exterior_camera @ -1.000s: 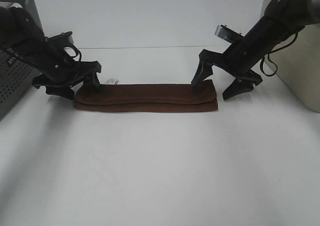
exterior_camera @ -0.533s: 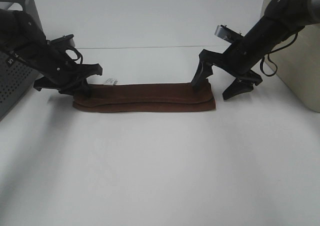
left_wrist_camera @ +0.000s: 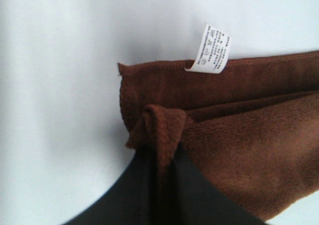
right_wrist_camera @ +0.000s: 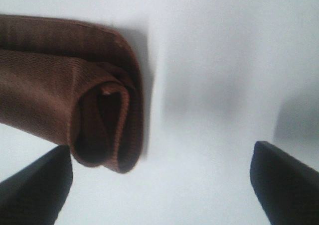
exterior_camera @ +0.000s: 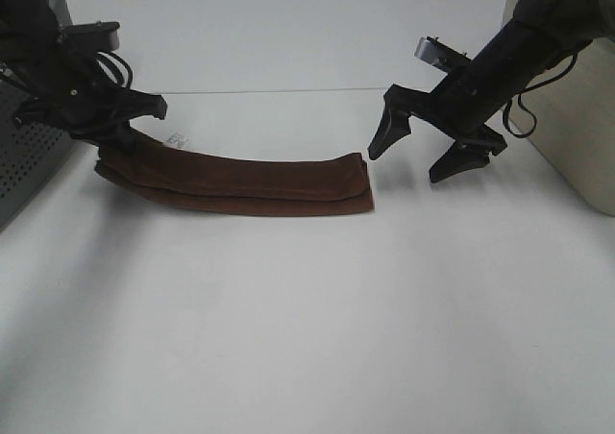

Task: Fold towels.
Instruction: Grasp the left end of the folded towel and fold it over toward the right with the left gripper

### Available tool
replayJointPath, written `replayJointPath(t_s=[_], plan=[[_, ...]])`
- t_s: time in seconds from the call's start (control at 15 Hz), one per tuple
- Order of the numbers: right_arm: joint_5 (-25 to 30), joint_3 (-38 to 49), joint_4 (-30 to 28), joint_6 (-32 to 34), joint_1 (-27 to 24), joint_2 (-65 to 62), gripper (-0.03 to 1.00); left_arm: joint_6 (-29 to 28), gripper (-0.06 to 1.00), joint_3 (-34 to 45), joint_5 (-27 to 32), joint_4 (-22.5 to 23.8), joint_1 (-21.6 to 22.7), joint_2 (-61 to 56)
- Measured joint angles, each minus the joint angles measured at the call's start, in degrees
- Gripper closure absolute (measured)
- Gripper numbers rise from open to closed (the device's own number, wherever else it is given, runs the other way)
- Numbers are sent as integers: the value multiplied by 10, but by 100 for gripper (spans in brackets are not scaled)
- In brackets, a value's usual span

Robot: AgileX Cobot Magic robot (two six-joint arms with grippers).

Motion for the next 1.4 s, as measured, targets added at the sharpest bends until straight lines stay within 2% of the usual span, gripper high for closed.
replayJointPath(t_s=[0.07, 0.2, 0.4, 0.53, 0.8, 0.87, 1.07, 1.13, 1.2, 1.33, 1.4], plan=[[6, 0, 1, 0, 0, -1, 7, -26, 88, 0, 22, 31, 0, -17], [19, 0, 1, 0, 0, -1, 7, -44, 88, 0, 52, 43, 0, -45], [46, 0, 2, 0, 0, -1, 7, -53, 88, -27, 95, -24, -11, -64], [52, 0, 2, 0, 0, -1, 7, -54, 88, -45, 99, -47, -25, -64], [57, 0, 2, 0, 0, -1, 7, -82, 88, -107, 93, -65, -99, -45], [57, 0, 2, 0, 0, -1, 7, -95, 88, -156, 94, -72, -134, -1], [57, 0, 2, 0, 0, -1, 7, -120, 87, -242, 99, -77, -173, 81], [57, 0, 2, 0, 0, -1, 7, -135, 81, -268, 105, -79, -181, 108], [57, 0, 2, 0, 0, -1, 7, -148, 71, -288, 111, -81, -186, 128], [60, 0, 2, 0, 0, -1, 7, -160, 43, -315, 109, -95, -191, 148], [68, 0, 2, 0, 0, -1, 7, -161, 33, -322, 108, -103, -191, 148]])
